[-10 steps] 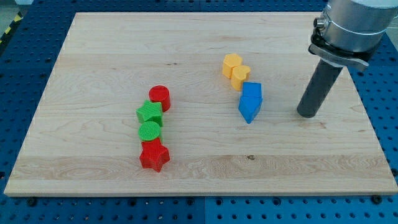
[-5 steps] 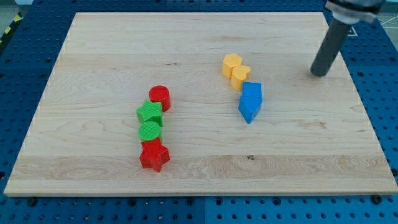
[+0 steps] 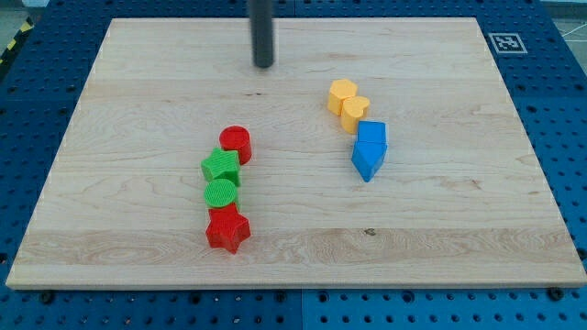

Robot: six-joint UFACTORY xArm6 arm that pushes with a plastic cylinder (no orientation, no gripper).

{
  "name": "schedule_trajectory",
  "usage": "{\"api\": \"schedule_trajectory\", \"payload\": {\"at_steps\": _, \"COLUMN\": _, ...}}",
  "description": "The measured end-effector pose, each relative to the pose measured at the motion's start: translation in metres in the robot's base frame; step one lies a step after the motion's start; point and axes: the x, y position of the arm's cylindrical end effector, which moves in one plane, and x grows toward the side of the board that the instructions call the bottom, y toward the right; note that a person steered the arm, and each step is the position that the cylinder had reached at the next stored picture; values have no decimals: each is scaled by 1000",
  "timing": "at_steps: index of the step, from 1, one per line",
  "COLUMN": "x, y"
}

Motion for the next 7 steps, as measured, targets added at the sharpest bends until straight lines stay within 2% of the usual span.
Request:
{"api": "schedule_trajectory", "payload": {"at_steps": 1, "x": 45, "y": -45}}
{"api": "schedule_trajectory", "payload": {"at_steps": 3, "x": 148, "y": -51}}
{"api": "schedule_trajectory", "payload": {"at_steps": 4, "x": 177, "y": -39}}
{"api": "schedule_trajectory", "payload": {"at_steps": 6, "x": 180, "y": 24}}
{"api": "schedule_trajectory", "payload": {"at_steps": 7, "x": 162, "y": 8}}
